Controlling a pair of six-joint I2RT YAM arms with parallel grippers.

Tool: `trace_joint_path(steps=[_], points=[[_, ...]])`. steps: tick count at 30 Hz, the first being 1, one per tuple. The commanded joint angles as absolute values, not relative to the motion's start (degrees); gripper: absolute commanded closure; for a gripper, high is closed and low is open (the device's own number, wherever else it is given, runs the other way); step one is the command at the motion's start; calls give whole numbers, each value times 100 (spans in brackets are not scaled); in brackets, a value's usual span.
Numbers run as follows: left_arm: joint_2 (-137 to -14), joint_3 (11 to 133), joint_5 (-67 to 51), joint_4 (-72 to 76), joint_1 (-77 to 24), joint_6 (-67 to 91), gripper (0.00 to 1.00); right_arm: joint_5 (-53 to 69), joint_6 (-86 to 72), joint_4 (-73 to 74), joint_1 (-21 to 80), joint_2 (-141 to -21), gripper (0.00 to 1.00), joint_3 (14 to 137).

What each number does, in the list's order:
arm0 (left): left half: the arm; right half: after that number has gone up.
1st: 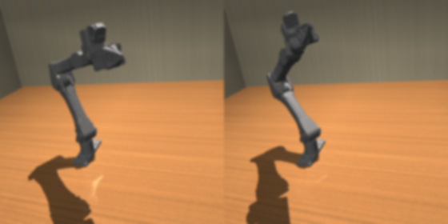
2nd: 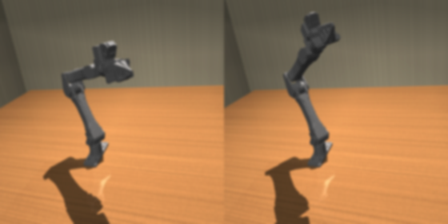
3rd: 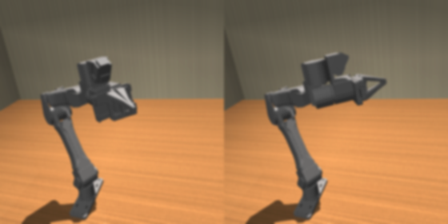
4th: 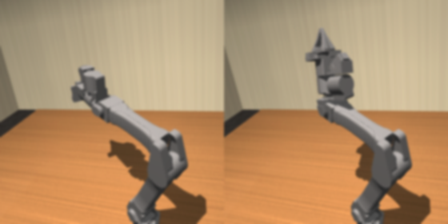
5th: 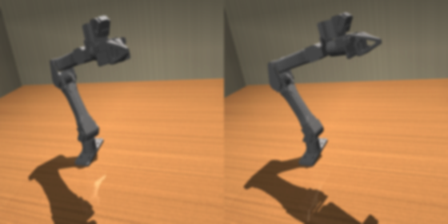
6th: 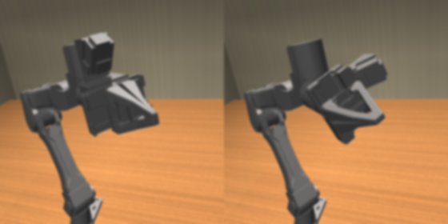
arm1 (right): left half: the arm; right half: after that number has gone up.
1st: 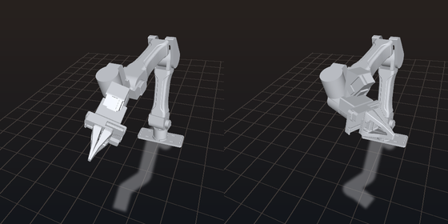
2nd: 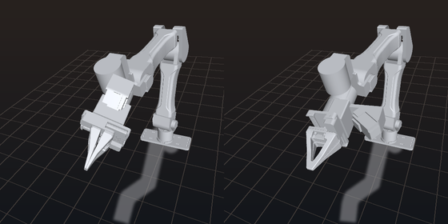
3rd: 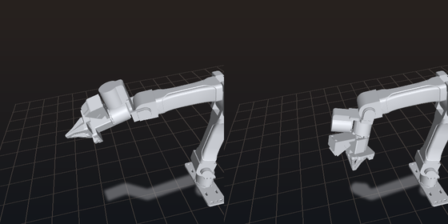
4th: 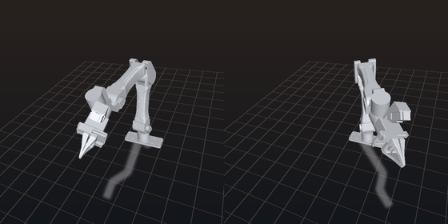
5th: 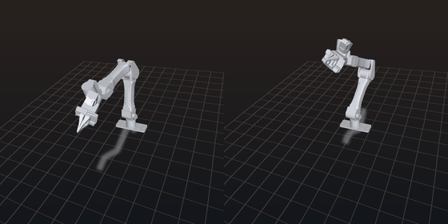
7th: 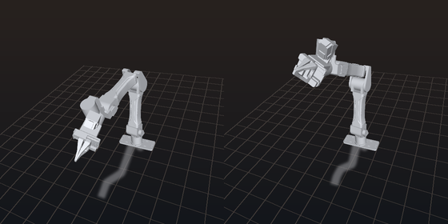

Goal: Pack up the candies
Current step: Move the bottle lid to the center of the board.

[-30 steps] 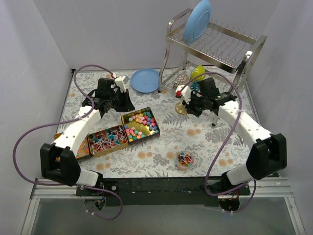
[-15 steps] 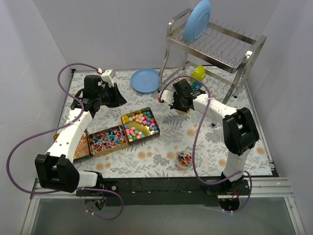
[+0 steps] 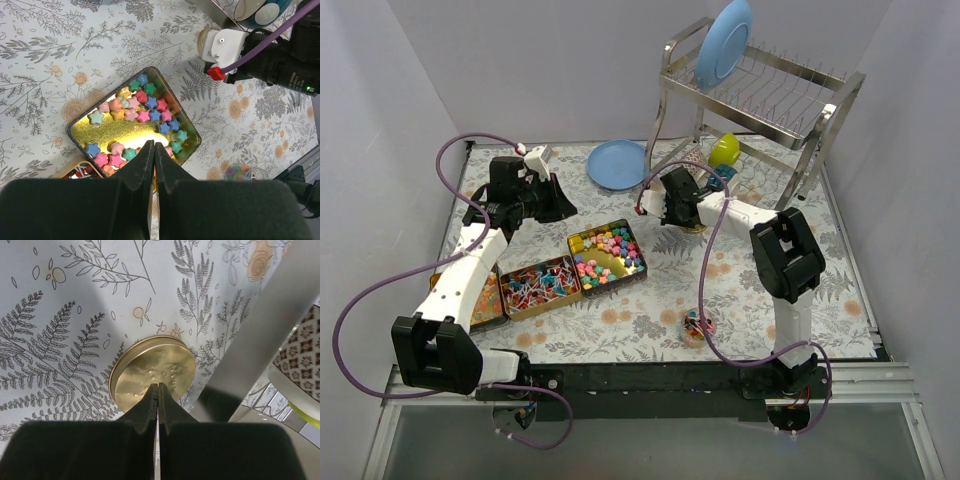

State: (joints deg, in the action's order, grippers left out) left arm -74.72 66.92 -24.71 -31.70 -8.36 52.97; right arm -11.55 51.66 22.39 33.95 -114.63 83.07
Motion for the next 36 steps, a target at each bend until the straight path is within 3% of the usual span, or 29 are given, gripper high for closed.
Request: trace_joint_path(steps=[1,7,15,26,32,36], points=[[-7374,6671,-2619,-3111,-809,5326,100,-1458,5344,1996,3437,-11645,99,8447],[-7409,6574,-2619,-3050,-791,5317,100,-1363,5414,2205,3472,-11768,99,8411],[-7427,6487,-2549,-3015,-774,5309,100,-924,5124,3550,3832,-12041,99,8692],[-7348,6337,-2434,-3006,-712,5265,100,-176,4694,4113,4350,-11383,99,8210],[-7330,6302,-2496,-2883,-703,5361,100,-999,4623,3587,4360,-10697,99,8051],[-7330,6240,-2566,-2830,-712,5414,100,-1362,4790,3428,4097,-10854,99,8296]])
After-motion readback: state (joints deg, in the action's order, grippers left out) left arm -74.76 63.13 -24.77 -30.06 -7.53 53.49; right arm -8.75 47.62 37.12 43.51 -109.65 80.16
